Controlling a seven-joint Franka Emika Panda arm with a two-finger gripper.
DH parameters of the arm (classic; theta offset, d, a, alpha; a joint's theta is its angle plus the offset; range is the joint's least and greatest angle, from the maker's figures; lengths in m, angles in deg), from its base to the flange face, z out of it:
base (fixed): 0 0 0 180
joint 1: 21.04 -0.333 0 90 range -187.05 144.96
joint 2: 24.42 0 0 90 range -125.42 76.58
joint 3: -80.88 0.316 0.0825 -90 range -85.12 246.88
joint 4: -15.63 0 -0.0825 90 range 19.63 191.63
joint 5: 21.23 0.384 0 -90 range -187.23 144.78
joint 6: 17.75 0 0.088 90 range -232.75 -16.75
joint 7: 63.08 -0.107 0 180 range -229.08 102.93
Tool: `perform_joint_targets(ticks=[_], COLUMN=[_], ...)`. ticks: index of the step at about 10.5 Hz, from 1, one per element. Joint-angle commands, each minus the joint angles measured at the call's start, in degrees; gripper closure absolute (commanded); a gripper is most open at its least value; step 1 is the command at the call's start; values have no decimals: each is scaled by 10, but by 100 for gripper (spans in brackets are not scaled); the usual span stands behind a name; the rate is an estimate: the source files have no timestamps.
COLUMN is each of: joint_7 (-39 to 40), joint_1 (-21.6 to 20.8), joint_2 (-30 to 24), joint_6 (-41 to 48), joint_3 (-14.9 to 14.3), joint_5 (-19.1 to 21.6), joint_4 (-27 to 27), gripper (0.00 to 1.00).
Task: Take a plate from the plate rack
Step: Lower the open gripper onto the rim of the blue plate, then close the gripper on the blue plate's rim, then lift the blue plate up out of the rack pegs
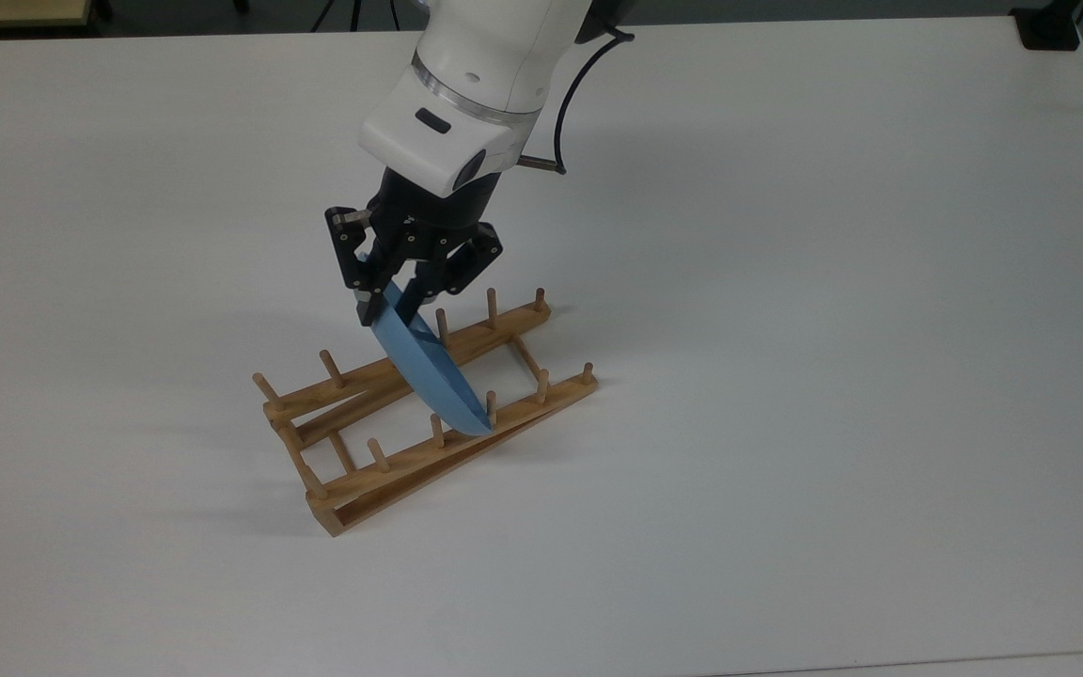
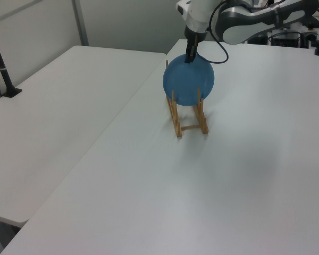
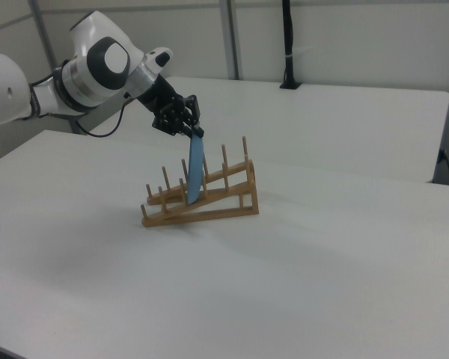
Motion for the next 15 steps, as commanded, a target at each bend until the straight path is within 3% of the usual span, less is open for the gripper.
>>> perform_joint_targets(ticks=[1,3,6,10,11,13,15], joint_7=[0,0,0,-6,-8,-7,-8], joint_1=[-12,-14,-15,-7,1,39,78], joint_2=[3,2,0,-13,-23,-59,-81], joint_6=[-9,-10,-10,-5,-1,8,36], joint_3=[-13,-13,-12,-12,-10,-9,-4], joint_5=[-25,-55,-85,-78,-42,126,183], joint_4=[-3,-4,-10,-61,-62,-63,-64], gripper=[94,100,100,100,100,100,100])
